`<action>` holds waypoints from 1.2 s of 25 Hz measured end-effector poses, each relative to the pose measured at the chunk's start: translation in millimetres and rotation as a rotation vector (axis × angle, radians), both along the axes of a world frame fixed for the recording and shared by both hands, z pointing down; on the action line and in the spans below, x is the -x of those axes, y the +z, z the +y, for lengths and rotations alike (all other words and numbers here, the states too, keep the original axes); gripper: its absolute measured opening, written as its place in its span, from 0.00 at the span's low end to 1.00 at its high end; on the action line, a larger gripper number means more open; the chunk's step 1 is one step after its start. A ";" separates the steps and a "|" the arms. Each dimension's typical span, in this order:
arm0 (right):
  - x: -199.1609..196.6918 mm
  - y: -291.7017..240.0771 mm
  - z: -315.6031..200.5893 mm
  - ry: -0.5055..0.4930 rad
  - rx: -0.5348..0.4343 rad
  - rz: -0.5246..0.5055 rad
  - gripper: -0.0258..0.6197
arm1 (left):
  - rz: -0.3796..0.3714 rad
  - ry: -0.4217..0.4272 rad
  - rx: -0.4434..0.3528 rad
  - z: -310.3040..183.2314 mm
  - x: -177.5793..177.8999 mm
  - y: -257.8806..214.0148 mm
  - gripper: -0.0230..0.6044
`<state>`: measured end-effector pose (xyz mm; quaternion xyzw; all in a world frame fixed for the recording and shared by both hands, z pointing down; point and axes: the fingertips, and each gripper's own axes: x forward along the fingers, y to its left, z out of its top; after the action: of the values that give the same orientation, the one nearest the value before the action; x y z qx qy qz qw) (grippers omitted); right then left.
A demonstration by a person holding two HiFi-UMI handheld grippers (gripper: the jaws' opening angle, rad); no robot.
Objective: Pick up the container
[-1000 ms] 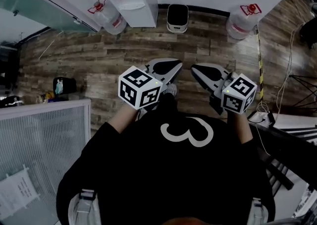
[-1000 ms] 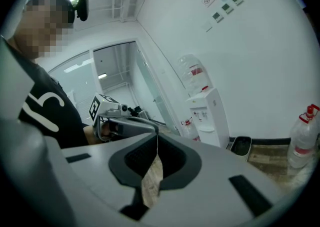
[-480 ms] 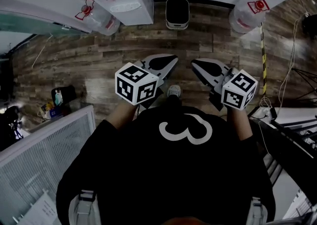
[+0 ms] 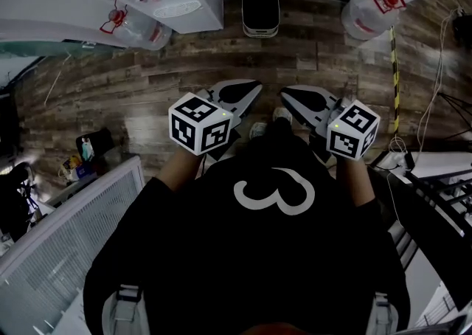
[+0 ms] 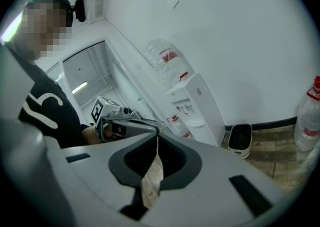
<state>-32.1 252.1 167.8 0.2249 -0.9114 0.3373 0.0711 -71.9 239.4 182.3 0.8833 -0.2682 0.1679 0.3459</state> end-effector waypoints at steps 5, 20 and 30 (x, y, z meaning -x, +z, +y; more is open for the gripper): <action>-19.1 16.2 -25.5 -0.005 0.048 -0.025 0.08 | 0.003 -0.025 0.055 -27.6 -19.8 14.2 0.06; -85.3 43.3 -138.6 -0.068 0.102 -0.039 0.08 | -0.057 -0.052 0.141 -130.6 -70.7 45.3 0.06; -94.7 97.1 -188.1 -0.055 0.162 -0.006 0.09 | -0.087 -0.156 0.198 -176.6 -36.2 100.4 0.07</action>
<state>62.6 64.0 264.9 0.1922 -0.8871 0.4087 0.0957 -35.7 62.9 282.6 0.8132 -0.3328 0.2045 0.4313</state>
